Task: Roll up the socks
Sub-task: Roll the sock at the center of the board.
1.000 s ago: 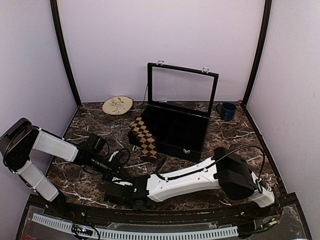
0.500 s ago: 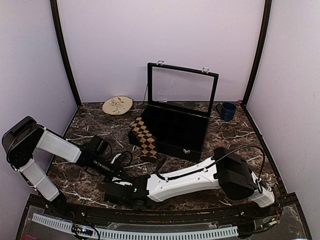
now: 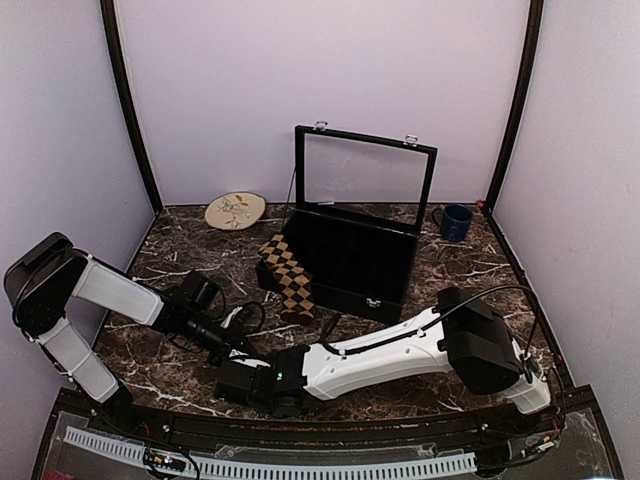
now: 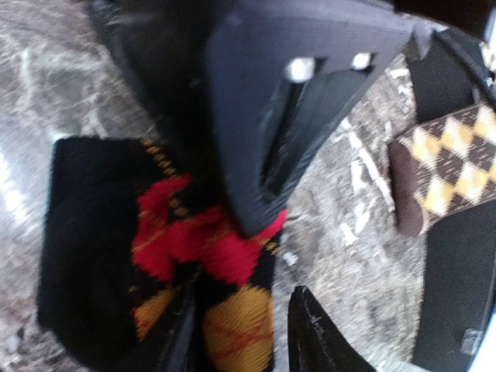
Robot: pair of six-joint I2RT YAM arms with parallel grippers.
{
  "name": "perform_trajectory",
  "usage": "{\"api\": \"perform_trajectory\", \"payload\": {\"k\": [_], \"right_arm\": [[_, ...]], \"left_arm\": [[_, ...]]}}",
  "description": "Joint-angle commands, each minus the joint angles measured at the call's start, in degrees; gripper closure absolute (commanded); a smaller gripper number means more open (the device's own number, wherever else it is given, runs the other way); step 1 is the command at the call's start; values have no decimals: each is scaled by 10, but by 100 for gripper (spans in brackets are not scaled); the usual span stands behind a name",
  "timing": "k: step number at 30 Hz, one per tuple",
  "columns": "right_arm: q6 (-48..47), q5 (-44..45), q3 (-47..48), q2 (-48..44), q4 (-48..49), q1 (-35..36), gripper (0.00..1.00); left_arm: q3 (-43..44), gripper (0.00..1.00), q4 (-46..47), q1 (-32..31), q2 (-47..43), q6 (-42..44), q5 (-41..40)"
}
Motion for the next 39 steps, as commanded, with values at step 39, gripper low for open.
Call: {"api": "perform_trajectory", "payload": {"k": [39], "right_arm": [[297,-423,-341,-230,382,-177,43]], "left_arm": [[10,100,-81,-16,-19,65,-175]]}}
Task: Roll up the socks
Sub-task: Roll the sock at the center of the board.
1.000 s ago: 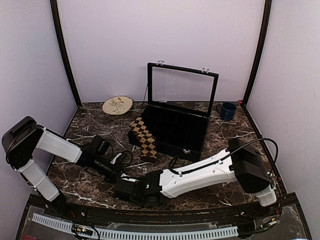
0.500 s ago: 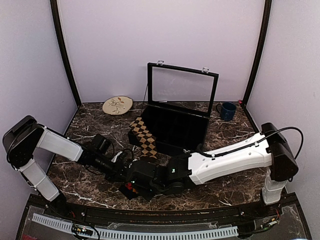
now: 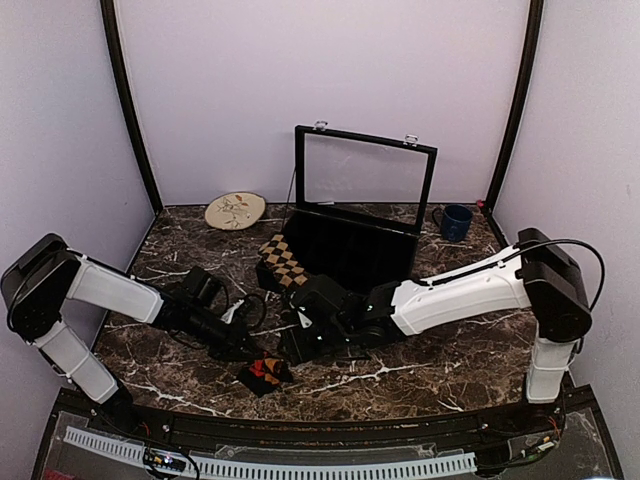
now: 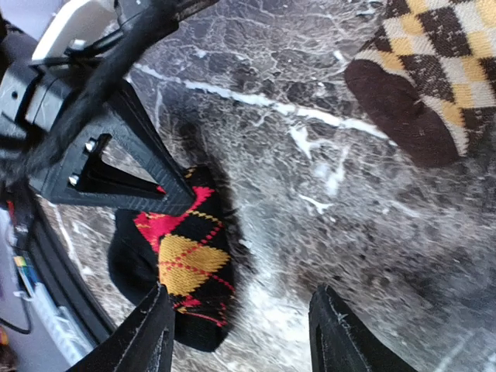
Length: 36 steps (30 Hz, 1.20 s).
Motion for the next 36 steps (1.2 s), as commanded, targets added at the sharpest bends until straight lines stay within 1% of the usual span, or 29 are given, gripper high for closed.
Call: {"api": "perform_trajectory", "payload": {"k": [1,9,13,18,20,26,31,36], "right_arm": [[67,-97,-31,13,113,-17,44],[109,-150,-49,34,150,-20,44],[140,-155,-71,47,187,-21,45],[170,-170,-71,65,217,-23,46],[180,-171,-74,69,230,-23,46],[227,-179,-97,70,287,-30,47],[252,-189,-102,78,301,-32,51],[281,-202,-113,90,334,-32,59]], "left_arm": [[-12,100,-57,-3,-6,22,-89],[-18,100,-41,-15,-13,22,-97],[-18,100,-38,-15,-12,27,-99],[-19,100,-35,-15,-16,34,-100],[-17,100,-35,-31,-19,37,-101],[-19,100,-36,-34,-21,40,-101],[-19,100,-36,-34,-24,43,-103],[-19,100,-36,-34,-29,44,-104]]}}
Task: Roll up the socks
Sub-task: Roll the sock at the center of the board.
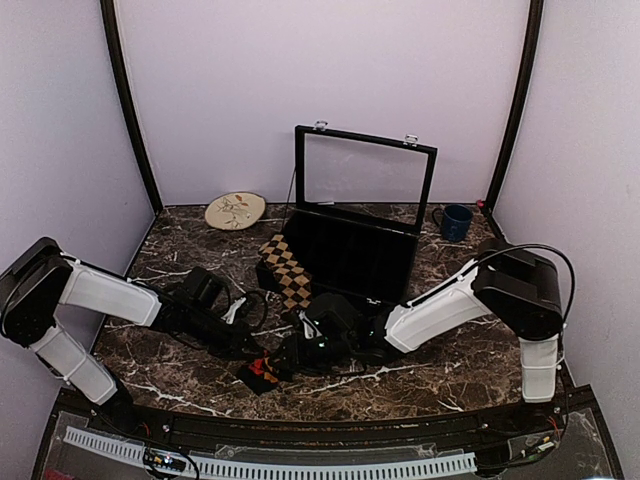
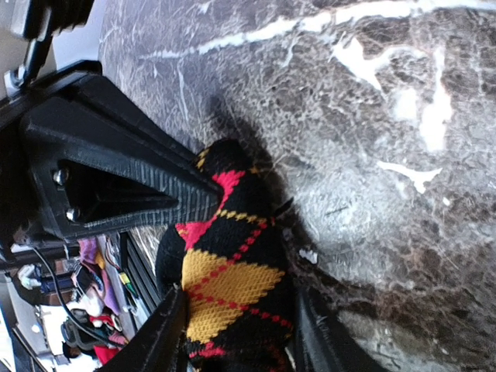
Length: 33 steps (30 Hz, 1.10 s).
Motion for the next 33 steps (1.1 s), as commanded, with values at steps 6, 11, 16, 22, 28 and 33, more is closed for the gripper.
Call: {"api": "perform_trajectory", "payload": {"k": [6,11,16,22,28,33], "right_arm": [[60,-22,-32,25,93,-2,74],[62,-22,-20,33,105,-2,90],[46,-16,-2,31,82,-2,100],[-28,19,41,18,-22,-1,100],[-125,101,91,2,-163,8,100],[-217,207,140,4,-271,36,100]], "left_arm": [[-18,100,-31,-2,-5,13,-40],[-18,100,-29,-2,-4,11,-36],[-10,100,-38,-2,-4,0,-35],[23,78,-87,-1,-13,-17,-42],[61,58,-141,1,-47,-35,-66],[86,56,-170,3,-54,-47,-67]]}}
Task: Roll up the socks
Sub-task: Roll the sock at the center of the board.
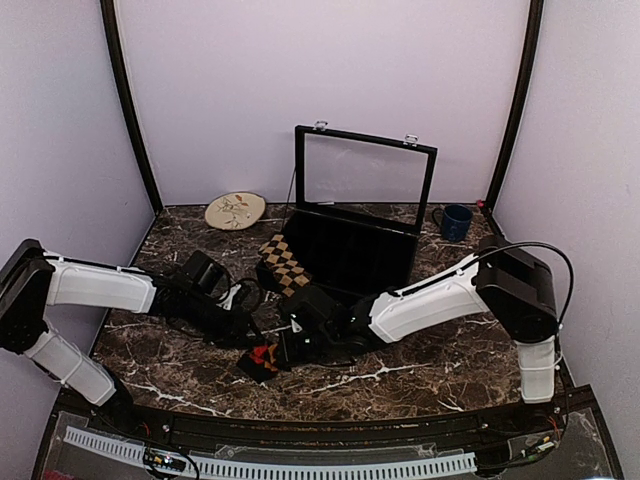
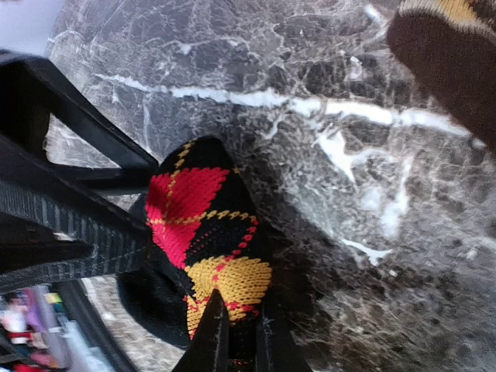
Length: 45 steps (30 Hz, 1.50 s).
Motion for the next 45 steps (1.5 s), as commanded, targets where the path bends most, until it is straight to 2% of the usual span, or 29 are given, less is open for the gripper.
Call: {"api": "perform_trajectory", "payload": {"k": [1,5,12,25,37,45], "right_arm": [[-120,136,52,-11,-136,33,100],[-188,232,100,8,-202,71,100],[-273,386,169,50,-263,137,100],[-403,537,162,107,-269,210,100],[-540,592,124,107,-197,220,100],[-574,600,119,119,-169,232,100]], "left_arm": [[25,56,-54,4,-21,-17,-13],[15,54,-45,9,-38,-44,-13],[11,54,-51,32,-39,-47,-1],[-11,55,-39,39,-24,-41,63],[6,55,-67,38,-7,-31,111],[8,50,-59,25,14,-44,141]]}}
